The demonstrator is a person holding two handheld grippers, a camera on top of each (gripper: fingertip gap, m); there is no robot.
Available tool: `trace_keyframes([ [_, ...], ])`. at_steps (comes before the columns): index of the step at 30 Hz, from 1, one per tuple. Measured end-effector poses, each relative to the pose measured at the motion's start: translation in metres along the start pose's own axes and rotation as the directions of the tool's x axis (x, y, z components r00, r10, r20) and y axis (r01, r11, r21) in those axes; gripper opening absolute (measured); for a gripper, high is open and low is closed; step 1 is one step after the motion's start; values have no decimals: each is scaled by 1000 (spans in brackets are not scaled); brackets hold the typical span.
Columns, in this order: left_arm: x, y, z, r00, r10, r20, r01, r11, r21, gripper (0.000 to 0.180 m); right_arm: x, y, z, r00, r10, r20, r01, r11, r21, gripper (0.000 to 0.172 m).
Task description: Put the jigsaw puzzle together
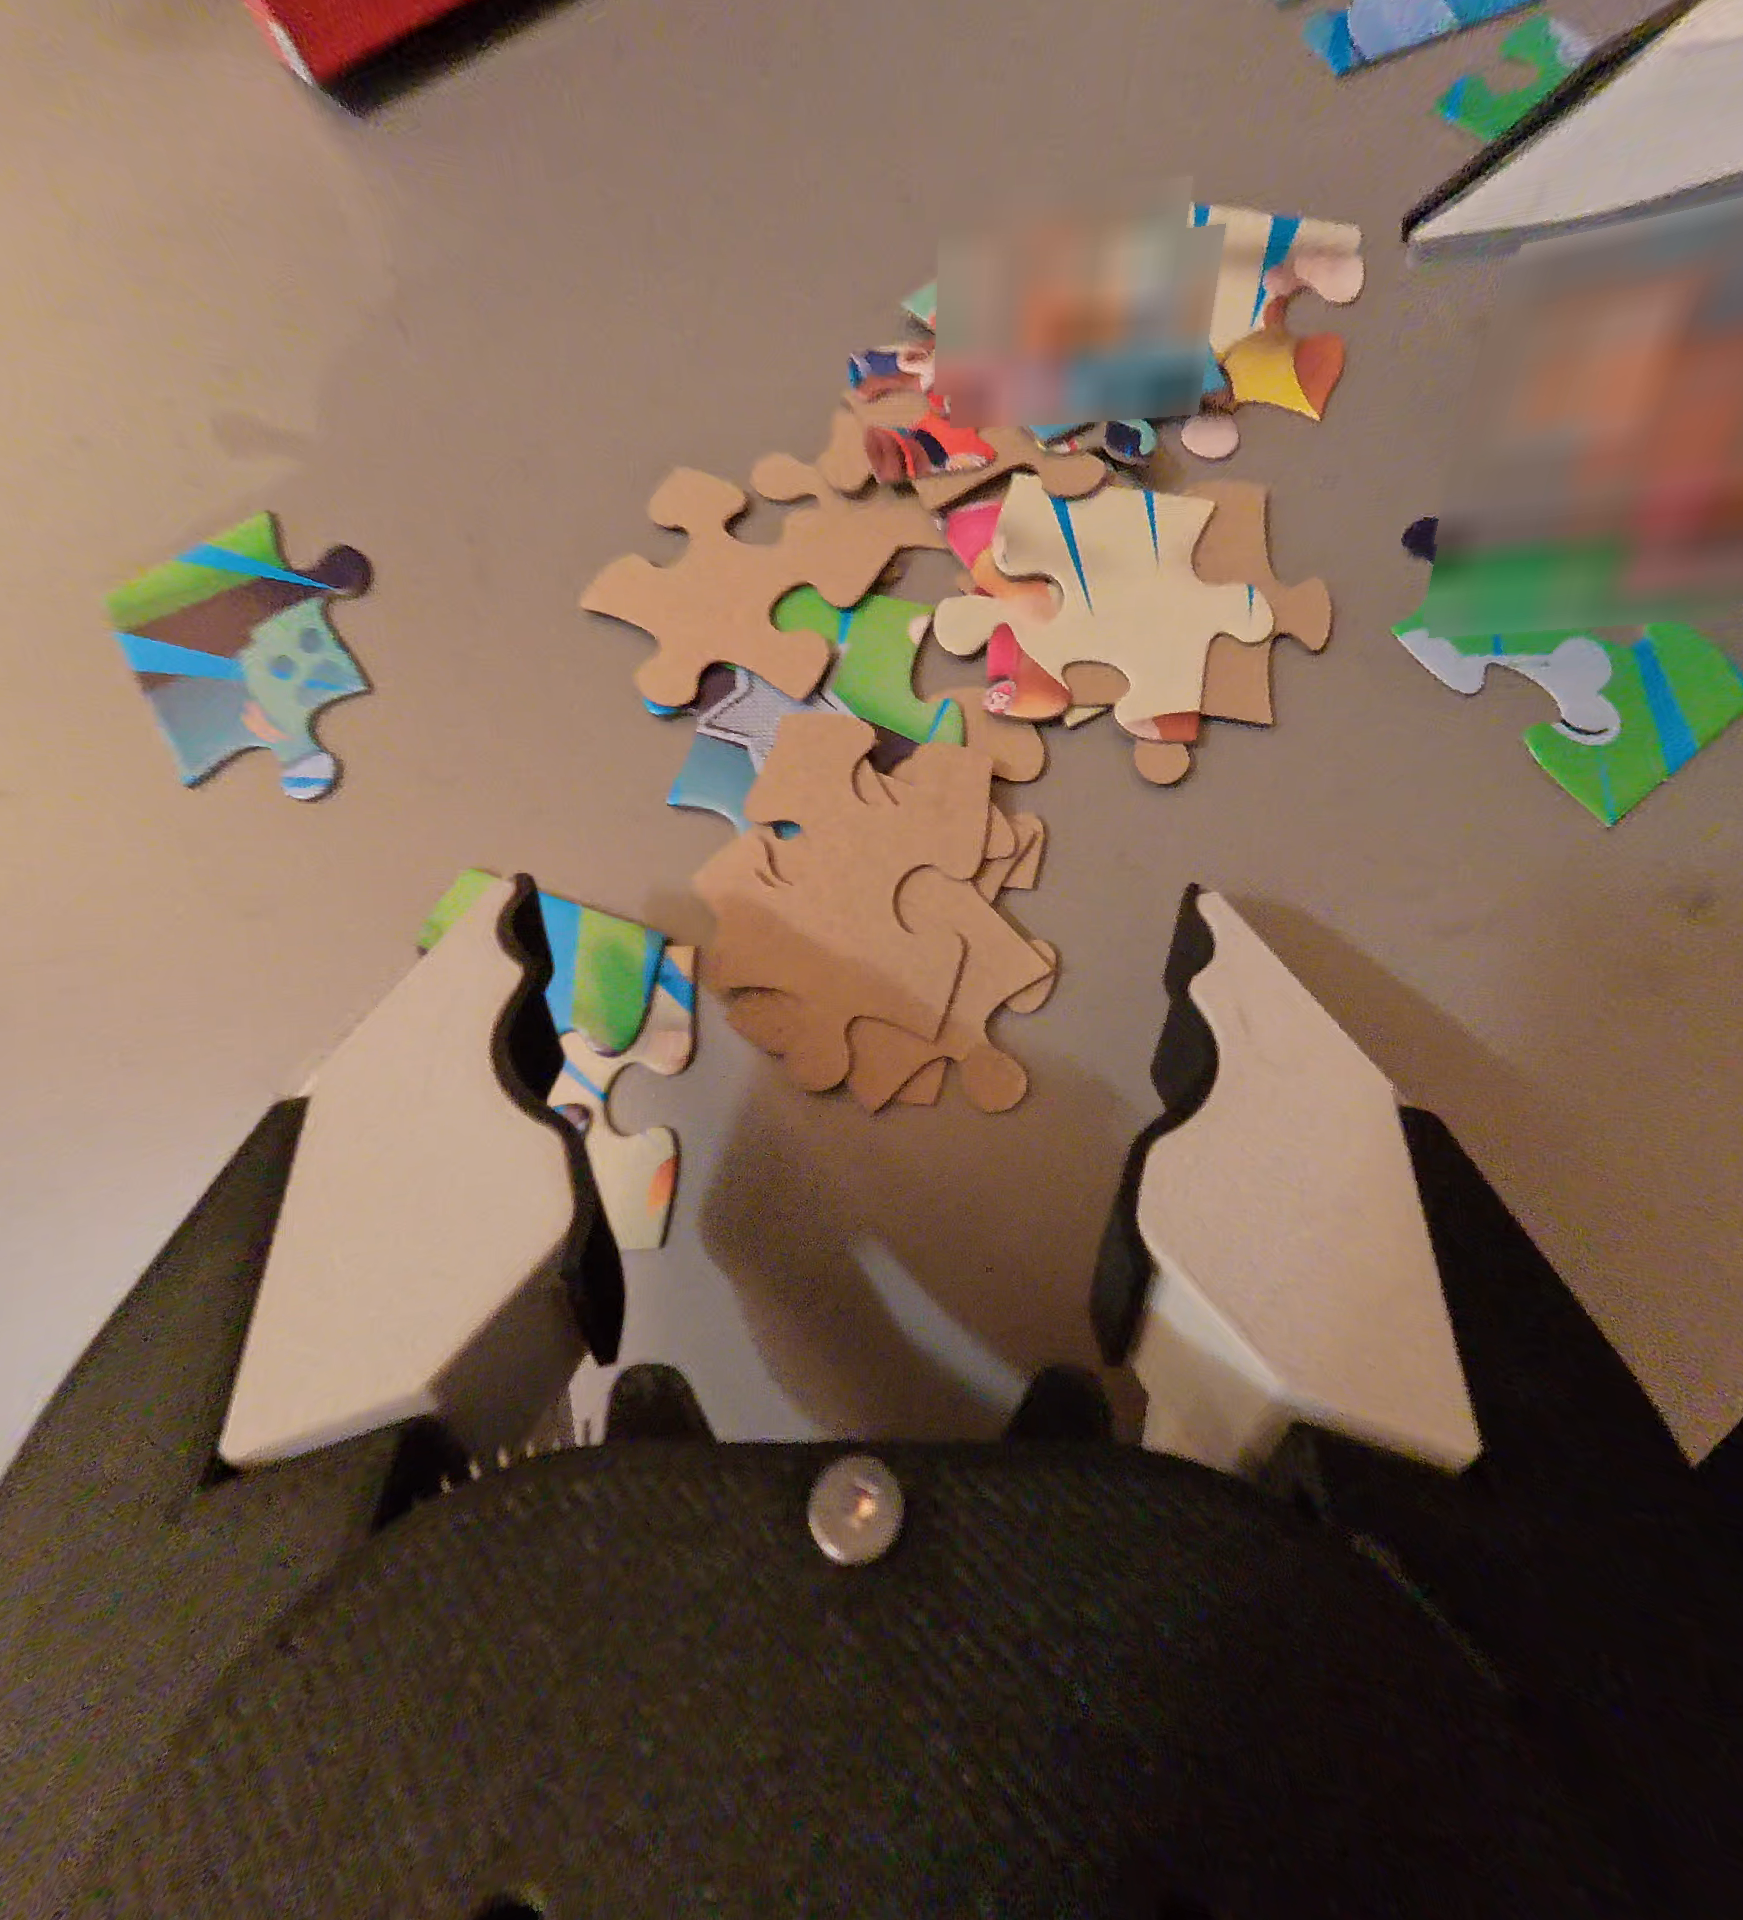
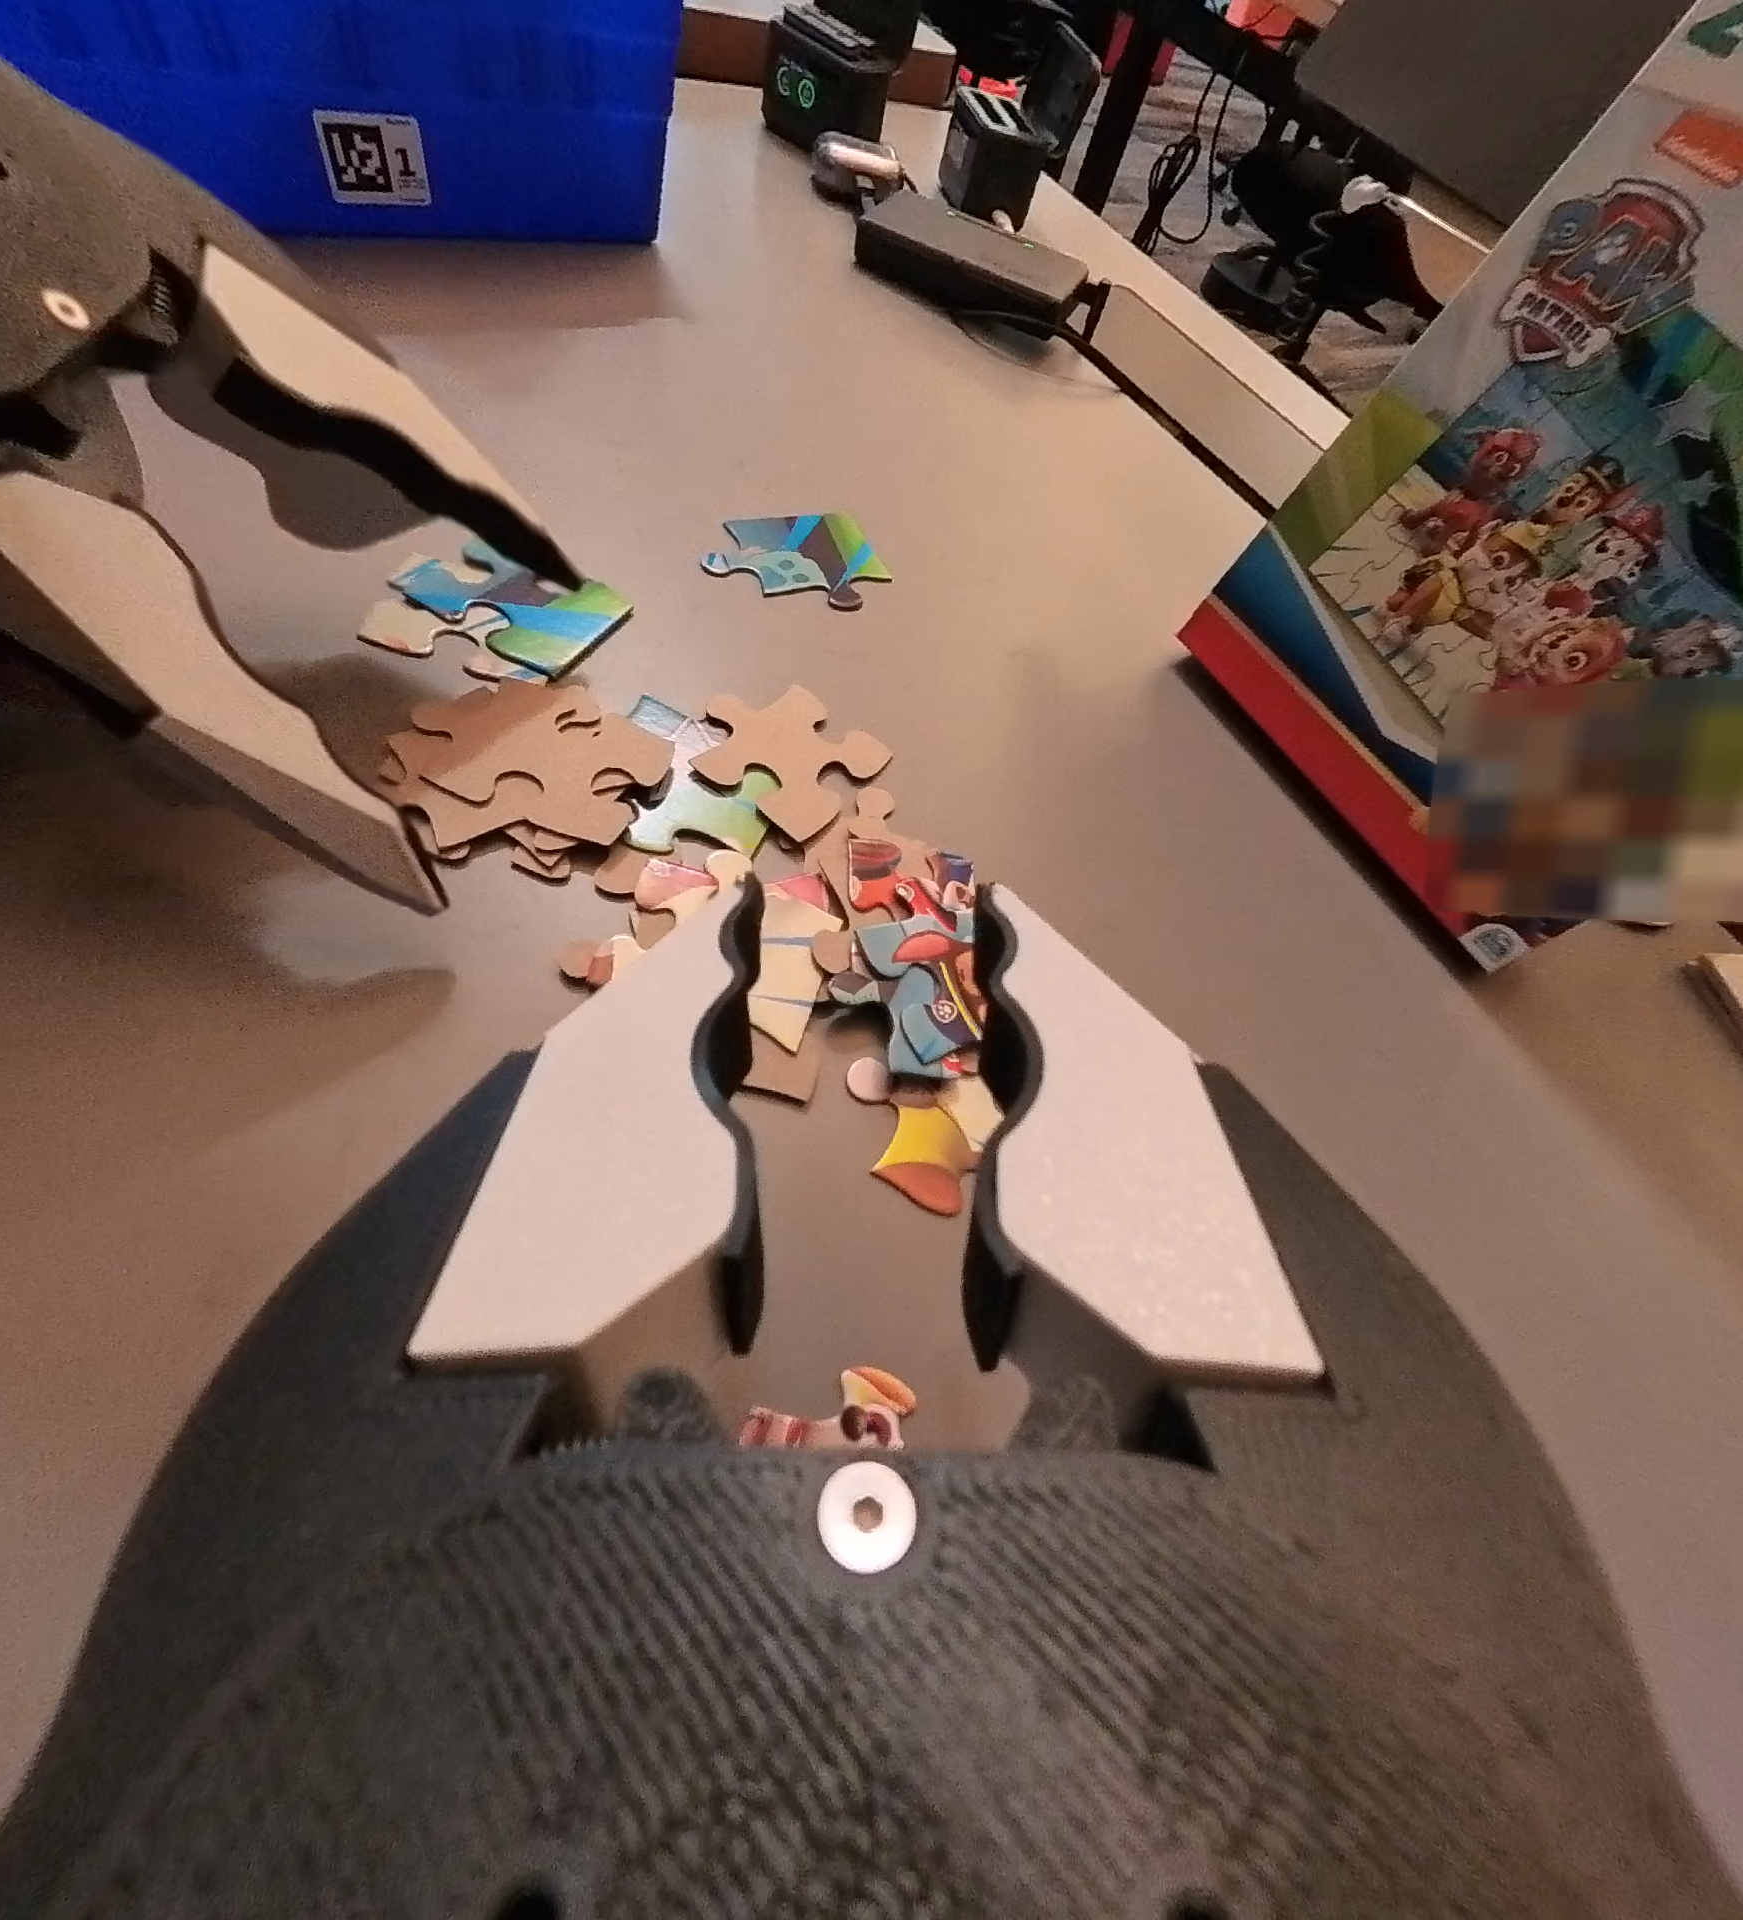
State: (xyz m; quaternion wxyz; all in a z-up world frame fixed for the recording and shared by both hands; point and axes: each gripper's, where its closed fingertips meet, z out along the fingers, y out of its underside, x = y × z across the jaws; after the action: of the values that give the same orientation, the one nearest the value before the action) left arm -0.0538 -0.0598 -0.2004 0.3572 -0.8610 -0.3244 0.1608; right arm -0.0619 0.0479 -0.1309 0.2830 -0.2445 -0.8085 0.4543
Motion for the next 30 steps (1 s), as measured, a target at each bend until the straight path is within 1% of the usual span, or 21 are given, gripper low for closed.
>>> trace_keyframes([
  [2, 4, 2, 3, 1000, -18, -23, 18, 1000, -12, 99, 1, 0, -2, 1000, -11, -13, 11, 1000, -3, 39],
  [3, 7, 3, 4, 999, -20, -38, 20, 1000, -18, 84, 2, -1, -4, 1000, -15, -21, 15, 1000, -1, 39],
  [5, 11, 5, 4, 998, -3, -58, 1, 999, -38, 67, 2, -3, -9, 1000, -13, -26, 13, 1000, 13, 39],
  [7, 11, 7, 3, 999, 32, -33, -34, 998, -52, 54, 2, -6, -12, 1000, -4, -22, 5, 1000, 27, 38],
  [8, 11, 8, 2, 999, 43, -26, -44, 997, -59, 51, 2, -7, -13, 1000, -1, -19, 1, 1000, 32, 38],
  [11, 16, 7, -1, 998, 27, -52, -29, 998, -51, 33, 0, -9, -17, 1000, -4, -18, 5, 999, 39, 38],
  [17, 23, -3, -16, 986, -89, -143, 96, 995, 41, 32, -9, -17, -23, 999, -31, -16, 32, 998, 53, 38],
  [19, 27, -8, -25, 972, -131, -194, 148, 986, 77, 32, -20, -20, -21, 999, -38, 25, 36, 997, 64, 39],
  [21, 33, -15, -35, 940, -191, -282, 230, 967, 112, 32, -41, -26, -20, 991, -86, 107, 76, 993, 93, 45],
  [23, 38, -21, -47, 878, -260, -401, 332, 935, 121, 32, -67, -29, -20, 963, -195, 187, 173, 977, 126, 53],
  [25, 40, -22, -54, 828, -302, -472, 391, 915, 101, 32, -87, -30, -21, 922, -328, 206, 300, 941, 154, 52],
  [26, 39, -19, -55, 826, -306, -473, 389, 918, 84, 32, -91, -29, -19, 904, -386, 185, 361, 920, 151, 48],
  [28, 37, -14, -56, 850, -287, -441, 353, 933, 73, 32, -95, -26, -14, 854, -506, 125, 495, 862, 109, 45],
  [30, 41, -14, -58, 856, -272, -440, 334, 940, 69, 32, -101, -26, -10, 777, -626, 67, 620, 779, 87, 39],
])
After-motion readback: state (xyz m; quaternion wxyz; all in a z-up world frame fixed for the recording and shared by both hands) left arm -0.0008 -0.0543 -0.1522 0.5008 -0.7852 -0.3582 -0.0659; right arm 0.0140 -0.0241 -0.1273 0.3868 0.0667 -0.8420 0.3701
